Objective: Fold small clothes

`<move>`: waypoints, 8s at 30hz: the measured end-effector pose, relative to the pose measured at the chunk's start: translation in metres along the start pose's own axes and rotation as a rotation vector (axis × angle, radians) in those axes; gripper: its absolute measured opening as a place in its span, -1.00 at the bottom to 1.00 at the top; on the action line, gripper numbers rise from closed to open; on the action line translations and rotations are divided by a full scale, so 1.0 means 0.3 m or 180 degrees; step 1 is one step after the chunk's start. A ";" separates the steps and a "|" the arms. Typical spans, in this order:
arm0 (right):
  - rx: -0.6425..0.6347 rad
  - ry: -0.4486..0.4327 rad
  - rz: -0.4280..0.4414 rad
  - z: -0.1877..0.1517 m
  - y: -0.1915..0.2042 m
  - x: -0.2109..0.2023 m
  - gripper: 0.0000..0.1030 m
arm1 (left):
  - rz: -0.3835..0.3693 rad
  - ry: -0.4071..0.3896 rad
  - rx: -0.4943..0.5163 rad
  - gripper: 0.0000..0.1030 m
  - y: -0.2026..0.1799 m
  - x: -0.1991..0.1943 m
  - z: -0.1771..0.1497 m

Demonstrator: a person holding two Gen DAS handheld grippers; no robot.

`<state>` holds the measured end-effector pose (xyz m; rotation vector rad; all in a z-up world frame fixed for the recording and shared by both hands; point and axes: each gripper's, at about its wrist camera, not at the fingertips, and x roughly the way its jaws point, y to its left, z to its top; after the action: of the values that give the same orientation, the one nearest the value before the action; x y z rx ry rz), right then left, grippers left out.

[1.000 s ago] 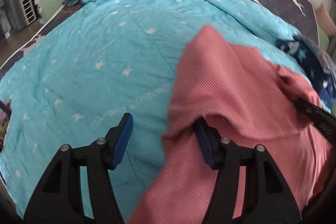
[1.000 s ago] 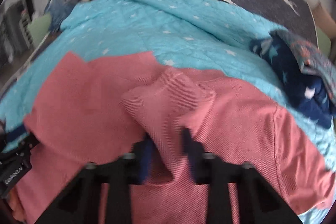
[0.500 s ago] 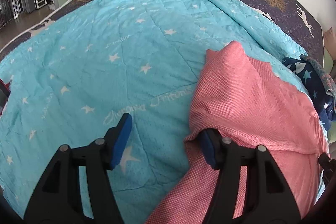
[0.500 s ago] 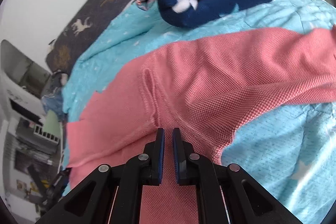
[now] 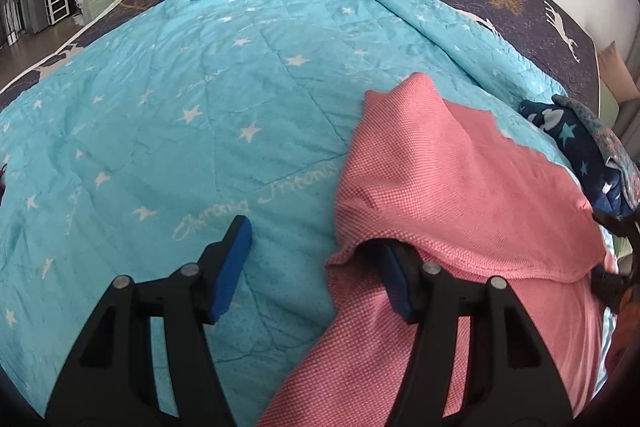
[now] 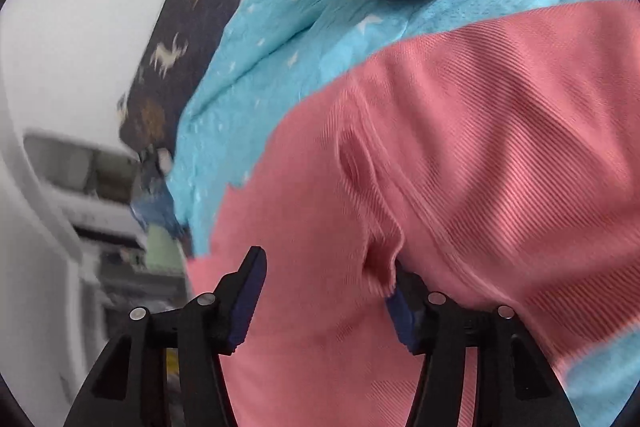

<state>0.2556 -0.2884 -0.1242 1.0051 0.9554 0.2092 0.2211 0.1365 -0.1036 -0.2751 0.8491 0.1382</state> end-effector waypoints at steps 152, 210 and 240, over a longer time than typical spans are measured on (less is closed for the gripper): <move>-0.1093 -0.0539 -0.1190 -0.188 -0.126 -0.446 -0.05 | -0.0934 0.0185 0.0636 -0.83 -0.189 -0.076 0.188; -0.1725 -0.0193 -0.0607 -0.191 -0.002 -0.461 -0.04 | -0.0660 0.0321 0.0784 0.17 -0.054 -0.038 0.084; -0.1950 0.0016 -0.0867 -0.524 -0.076 -0.620 -0.43 | -0.0762 0.0150 0.0863 0.54 0.126 -0.395 -0.296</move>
<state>0.0193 -0.3061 -0.0630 0.3090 0.9400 0.2551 0.0709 0.1452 -0.0768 -0.1238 0.8641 -0.2067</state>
